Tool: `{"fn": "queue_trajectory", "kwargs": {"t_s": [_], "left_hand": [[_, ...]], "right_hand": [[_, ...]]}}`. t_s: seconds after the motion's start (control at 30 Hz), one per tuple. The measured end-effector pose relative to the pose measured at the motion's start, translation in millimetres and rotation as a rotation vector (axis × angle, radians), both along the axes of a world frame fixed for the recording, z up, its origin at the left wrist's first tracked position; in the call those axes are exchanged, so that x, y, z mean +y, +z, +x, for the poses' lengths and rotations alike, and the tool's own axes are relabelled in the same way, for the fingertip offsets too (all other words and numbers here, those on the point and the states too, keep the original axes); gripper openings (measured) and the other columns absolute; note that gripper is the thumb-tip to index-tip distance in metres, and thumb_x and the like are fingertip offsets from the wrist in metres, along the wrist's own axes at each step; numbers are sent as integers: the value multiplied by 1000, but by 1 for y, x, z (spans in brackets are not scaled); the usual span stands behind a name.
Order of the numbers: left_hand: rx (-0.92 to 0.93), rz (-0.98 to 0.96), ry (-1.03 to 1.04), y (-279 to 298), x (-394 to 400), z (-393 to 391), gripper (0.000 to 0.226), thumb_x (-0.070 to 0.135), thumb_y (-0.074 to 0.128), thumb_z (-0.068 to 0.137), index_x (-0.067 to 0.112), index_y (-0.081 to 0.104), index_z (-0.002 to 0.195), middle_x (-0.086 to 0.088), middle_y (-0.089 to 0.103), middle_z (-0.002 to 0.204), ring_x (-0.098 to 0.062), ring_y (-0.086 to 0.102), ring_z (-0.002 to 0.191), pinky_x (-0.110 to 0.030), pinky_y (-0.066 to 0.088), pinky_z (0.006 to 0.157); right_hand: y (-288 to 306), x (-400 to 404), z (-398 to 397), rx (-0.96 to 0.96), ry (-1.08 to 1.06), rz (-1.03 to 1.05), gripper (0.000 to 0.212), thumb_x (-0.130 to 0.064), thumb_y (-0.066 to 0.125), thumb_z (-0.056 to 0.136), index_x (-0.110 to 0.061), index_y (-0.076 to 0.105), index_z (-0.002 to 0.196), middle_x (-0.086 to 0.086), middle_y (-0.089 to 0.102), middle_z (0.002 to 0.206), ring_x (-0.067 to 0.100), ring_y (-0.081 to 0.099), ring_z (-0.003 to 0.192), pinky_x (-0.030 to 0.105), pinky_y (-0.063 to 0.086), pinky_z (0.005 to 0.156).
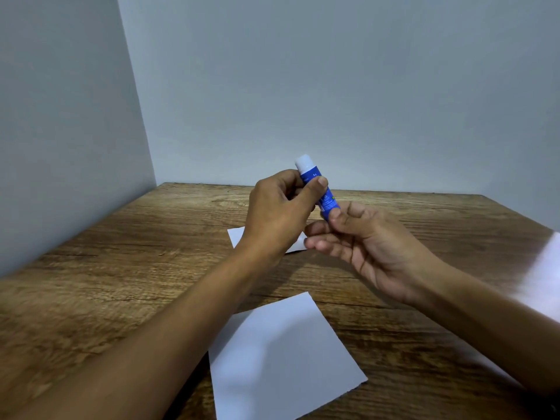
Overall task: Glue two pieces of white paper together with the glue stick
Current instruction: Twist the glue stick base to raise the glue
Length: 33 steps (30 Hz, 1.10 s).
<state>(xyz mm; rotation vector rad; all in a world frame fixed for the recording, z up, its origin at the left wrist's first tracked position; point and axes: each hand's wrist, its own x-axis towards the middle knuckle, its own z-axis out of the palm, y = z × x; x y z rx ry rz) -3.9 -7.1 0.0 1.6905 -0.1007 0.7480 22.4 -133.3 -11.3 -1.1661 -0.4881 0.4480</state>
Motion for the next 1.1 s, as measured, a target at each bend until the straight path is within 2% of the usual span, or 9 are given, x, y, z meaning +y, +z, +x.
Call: {"fn": "queue_trajectory", "kwargs": {"t_s": [0.13, 0.3, 0.37, 0.5, 0.63, 0.77, 0.9, 1.03, 1.1], "left_hand": [[-8, 8, 2, 0, 1, 0, 21, 25, 60, 84, 8, 63, 71, 2, 55, 57, -3, 47, 49, -21, 42, 56], [-6, 3, 6, 0, 1, 0, 22, 25, 59, 84, 6, 63, 73, 2, 55, 58, -4, 48, 50, -23, 42, 58], [-8, 7, 0, 0, 1, 0, 20, 25, 60, 84, 9, 63, 71, 3, 56, 58, -5, 48, 52, -22, 42, 57], [-19, 0, 0, 0, 1, 1, 19, 24, 60, 84, 12, 62, 69, 6, 56, 55, 1, 50, 48, -17, 42, 55], [-18, -20, -4, 0, 2, 1, 19, 23, 60, 84, 12, 62, 68, 9, 55, 52, 1, 48, 46, -14, 42, 53], [-21, -17, -6, -1, 2, 1, 19, 24, 61, 83, 14, 62, 66, 13, 55, 46, 0, 49, 46, -14, 41, 53], [-25, -19, -9, -1, 3, 2, 20, 24, 60, 83, 13, 62, 67, 14, 56, 45, 1, 49, 46, -14, 41, 54], [-19, -29, -6, 0, 3, 2, 20, 24, 60, 84, 12, 62, 68, 11, 54, 47, 0, 47, 45, -14, 40, 53], [-17, -17, -9, 0, 3, 1, 21, 24, 60, 84, 10, 62, 69, 7, 53, 52, -1, 45, 45, -15, 40, 53]], "right_hand": [[0, -1, 0, 40, 51, -8, 24, -15, 42, 94, 1, 57, 85, 18, 70, 65, 27, 71, 59, 23, 56, 52], [-2, 1, 1, -15, -11, -3, 17, -13, 59, 80, 0, 55, 91, 15, 70, 68, 26, 71, 60, 23, 56, 53], [-1, 0, 2, -23, -18, -3, 8, -8, 54, 86, 0, 55, 87, 15, 70, 65, 24, 71, 59, 21, 55, 51], [-1, -1, 2, 1, 24, 1, 23, -16, 44, 93, 1, 57, 86, 16, 71, 65, 24, 70, 57, 21, 56, 50], [-3, 1, 0, -22, -1, 8, 27, -20, 61, 75, -1, 56, 94, 15, 72, 69, 26, 71, 59, 23, 56, 53], [-3, 0, 3, -50, -38, 4, 5, -7, 54, 87, -2, 55, 89, 15, 71, 68, 24, 70, 59, 21, 55, 52], [-2, 0, 3, -15, -4, 0, 16, -13, 46, 92, -1, 56, 87, 17, 71, 66, 25, 71, 58, 22, 55, 51], [-3, 1, 1, -49, -21, -8, 22, -18, 62, 75, -3, 56, 91, 15, 71, 70, 26, 71, 60, 23, 56, 53], [-3, 1, 3, -78, -51, -22, 14, -11, 60, 81, -2, 55, 91, 15, 71, 70, 25, 70, 60, 21, 55, 53]]}}
